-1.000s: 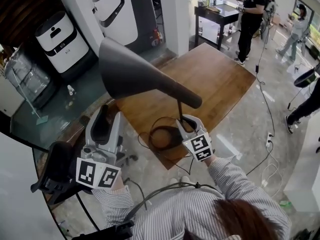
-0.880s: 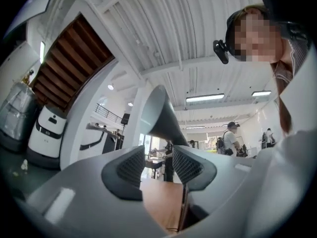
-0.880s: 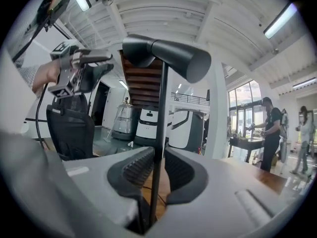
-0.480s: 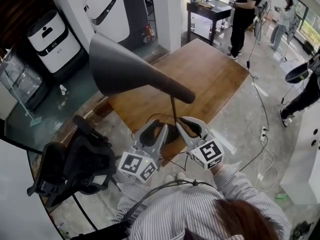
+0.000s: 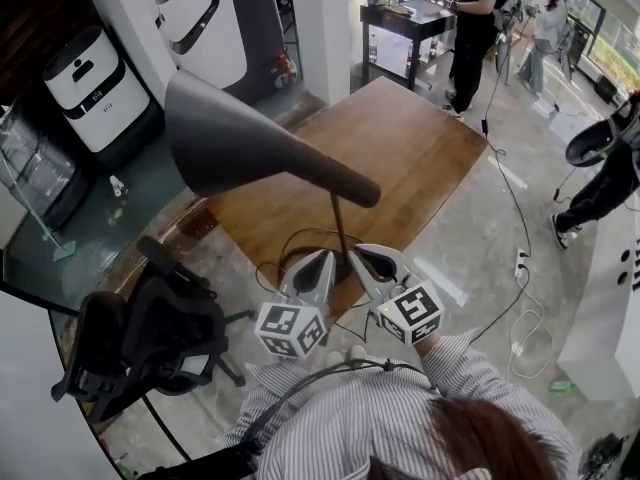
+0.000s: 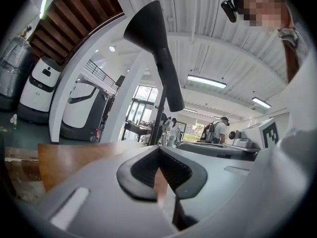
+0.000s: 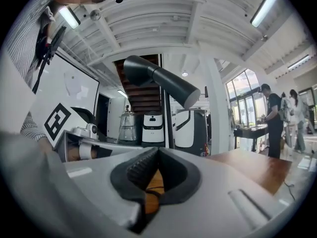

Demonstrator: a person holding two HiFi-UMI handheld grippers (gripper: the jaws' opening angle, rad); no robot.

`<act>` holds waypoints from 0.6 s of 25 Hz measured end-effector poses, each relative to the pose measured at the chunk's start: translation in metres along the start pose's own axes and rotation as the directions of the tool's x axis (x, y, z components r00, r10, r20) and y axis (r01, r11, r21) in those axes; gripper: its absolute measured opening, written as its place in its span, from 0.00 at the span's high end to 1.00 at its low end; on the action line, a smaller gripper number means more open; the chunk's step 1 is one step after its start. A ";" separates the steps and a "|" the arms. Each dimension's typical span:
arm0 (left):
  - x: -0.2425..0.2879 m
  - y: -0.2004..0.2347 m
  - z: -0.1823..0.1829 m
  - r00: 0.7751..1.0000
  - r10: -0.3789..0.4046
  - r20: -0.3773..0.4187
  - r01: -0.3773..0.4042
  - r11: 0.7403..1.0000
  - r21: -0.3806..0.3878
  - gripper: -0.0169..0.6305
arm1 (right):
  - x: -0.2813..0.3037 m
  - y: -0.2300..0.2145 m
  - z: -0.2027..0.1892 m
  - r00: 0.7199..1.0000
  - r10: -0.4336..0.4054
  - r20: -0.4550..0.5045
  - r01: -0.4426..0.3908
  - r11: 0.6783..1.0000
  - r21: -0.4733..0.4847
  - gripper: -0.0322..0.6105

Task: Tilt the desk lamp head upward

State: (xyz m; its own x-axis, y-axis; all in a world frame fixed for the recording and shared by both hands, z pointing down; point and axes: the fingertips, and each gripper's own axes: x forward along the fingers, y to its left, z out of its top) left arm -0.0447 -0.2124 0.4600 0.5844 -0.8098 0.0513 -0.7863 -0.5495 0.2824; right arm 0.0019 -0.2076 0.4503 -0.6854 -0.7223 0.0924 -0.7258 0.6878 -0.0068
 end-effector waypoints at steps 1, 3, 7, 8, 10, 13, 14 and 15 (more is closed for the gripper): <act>0.001 0.000 -0.001 1.000 0.004 -0.004 -0.004 1.000 -0.001 0.96 | 0.001 0.000 -0.001 1.000 0.006 -0.008 -0.006 1.000 0.010 0.95; 0.001 0.001 -0.002 1.000 0.007 -0.011 -0.007 1.000 0.002 0.96 | 0.004 0.002 -0.003 1.000 0.015 -0.021 -0.015 1.000 0.017 0.95; -0.002 0.003 0.001 1.000 0.012 -0.016 -0.012 1.000 0.006 0.96 | 0.010 0.008 -0.006 0.999 0.016 -0.045 -0.016 1.000 -0.004 0.95; -0.002 0.003 0.002 1.000 0.011 -0.014 -0.011 1.000 0.004 0.96 | 0.010 0.008 -0.007 0.999 0.016 -0.050 -0.017 1.000 -0.006 0.95; 0.000 0.002 0.004 1.000 0.006 -0.011 -0.006 1.000 0.001 0.96 | 0.011 0.007 -0.008 0.998 0.019 -0.056 -0.019 1.000 0.000 0.95; 0.001 0.003 0.003 1.000 0.005 -0.013 -0.005 1.000 -0.009 0.96 | 0.012 0.007 -0.010 0.998 0.026 -0.062 -0.025 1.000 0.011 0.95; 0.002 0.004 0.002 1.000 0.005 -0.015 -0.006 1.000 -0.014 0.96 | 0.013 0.007 -0.010 0.998 0.027 -0.063 -0.026 1.000 0.012 0.95; 0.002 0.004 0.001 1.000 0.005 -0.016 -0.006 1.000 -0.020 0.96 | 0.013 0.007 -0.009 0.998 0.027 -0.063 -0.026 1.000 0.011 0.95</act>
State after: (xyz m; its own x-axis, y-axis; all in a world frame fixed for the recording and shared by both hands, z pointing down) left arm -0.0470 -0.2165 0.4607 0.5832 -0.8095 0.0678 -0.7854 -0.5406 0.3016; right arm -0.0114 -0.2110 0.4607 -0.6996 -0.6975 0.1550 -0.7081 0.7058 -0.0205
